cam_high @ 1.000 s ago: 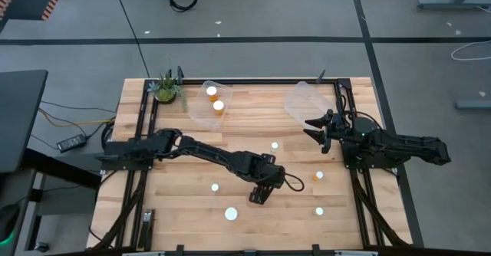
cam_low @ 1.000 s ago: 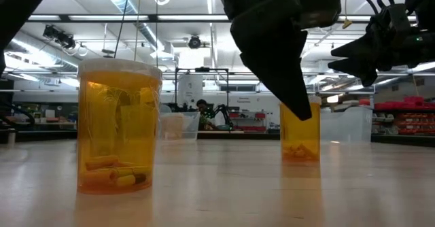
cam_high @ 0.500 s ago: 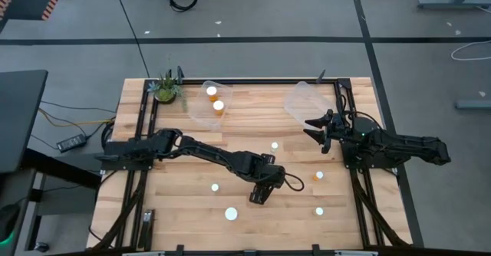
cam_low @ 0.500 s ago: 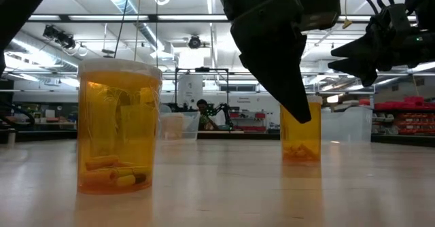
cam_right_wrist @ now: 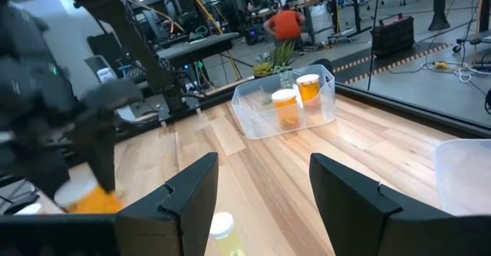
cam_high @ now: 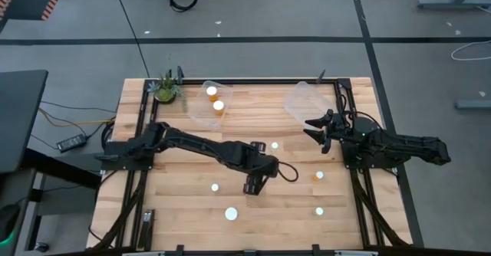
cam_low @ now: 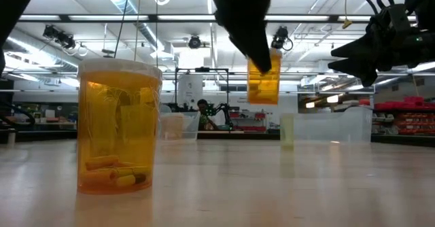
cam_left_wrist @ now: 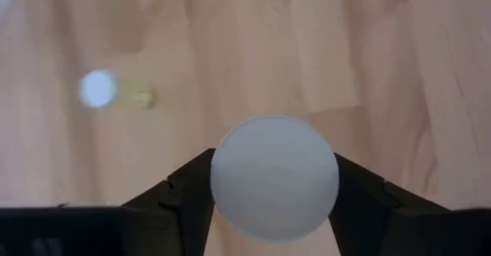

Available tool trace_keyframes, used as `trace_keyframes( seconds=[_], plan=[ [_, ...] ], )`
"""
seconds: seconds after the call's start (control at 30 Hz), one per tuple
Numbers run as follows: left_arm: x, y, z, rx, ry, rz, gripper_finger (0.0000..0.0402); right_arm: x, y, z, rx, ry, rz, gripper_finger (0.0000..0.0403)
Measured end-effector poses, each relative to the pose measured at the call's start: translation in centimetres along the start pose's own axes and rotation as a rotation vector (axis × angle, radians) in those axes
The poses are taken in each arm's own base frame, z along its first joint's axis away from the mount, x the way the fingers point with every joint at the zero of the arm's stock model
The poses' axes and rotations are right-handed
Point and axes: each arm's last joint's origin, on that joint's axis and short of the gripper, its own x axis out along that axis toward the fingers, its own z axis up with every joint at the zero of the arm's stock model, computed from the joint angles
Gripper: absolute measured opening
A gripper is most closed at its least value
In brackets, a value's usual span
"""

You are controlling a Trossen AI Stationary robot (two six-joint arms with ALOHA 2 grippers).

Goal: Pick and place medicine bottles into bin by pill shape (circle, oval)
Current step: Put the large orange pill bottle into the left transparent bin

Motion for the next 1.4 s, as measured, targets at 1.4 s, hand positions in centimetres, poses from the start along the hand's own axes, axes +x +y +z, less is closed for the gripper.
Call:
trace_keyframes(
  seconds=[1.4],
  plan=[
    [-8.4, 11.4, -14.4, -0.424, -0.029, 0.326, 0.0212, 0.1, 0.0, -0.1, -0.001, 0.014, -0.005, 0.0214]
  ],
)
